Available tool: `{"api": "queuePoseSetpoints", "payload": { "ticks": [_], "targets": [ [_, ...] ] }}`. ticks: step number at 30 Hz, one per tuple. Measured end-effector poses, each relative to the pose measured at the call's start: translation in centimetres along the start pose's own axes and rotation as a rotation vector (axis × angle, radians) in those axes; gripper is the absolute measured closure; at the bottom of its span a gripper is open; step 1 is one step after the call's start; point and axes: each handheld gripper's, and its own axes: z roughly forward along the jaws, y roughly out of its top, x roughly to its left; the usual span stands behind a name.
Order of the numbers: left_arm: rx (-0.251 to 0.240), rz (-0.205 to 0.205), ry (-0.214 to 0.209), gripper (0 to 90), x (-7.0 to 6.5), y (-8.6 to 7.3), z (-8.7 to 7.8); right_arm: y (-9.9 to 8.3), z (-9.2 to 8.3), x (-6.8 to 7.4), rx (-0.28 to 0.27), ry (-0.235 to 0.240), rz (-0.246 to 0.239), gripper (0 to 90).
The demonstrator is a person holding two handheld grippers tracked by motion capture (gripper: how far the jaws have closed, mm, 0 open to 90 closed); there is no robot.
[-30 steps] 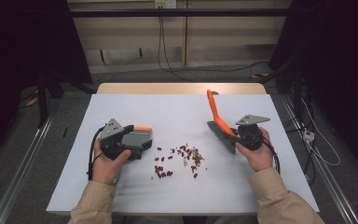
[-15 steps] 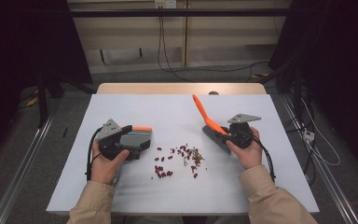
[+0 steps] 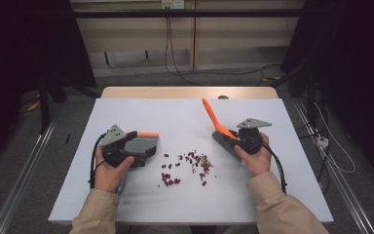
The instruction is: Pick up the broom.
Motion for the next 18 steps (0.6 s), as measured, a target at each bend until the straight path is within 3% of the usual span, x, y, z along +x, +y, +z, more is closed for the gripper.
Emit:
{"api": "queuePoseSetpoints", "payload": {
  "ticks": [7, 15, 18],
  "targets": [
    [-0.004, -0.001, 0.005, 5.5, 0.2, -0.2, -0.3, -0.1, 0.1, 1.5, 0.005, -0.047, -0.052, 70.9],
    [-0.01, 0.0, -0.002, 5.6, 0.2, -0.2, -0.4, 0.0, 0.2, 2.3, 0.006, -0.052, -0.015, 71.0],
    [-0.014, 0.002, -0.005, 5.5, 0.1, -0.1, -0.4, 0.0, 0.3, 3.0, 0.009, -0.059, -0.048, 70.9]
  ]
}}
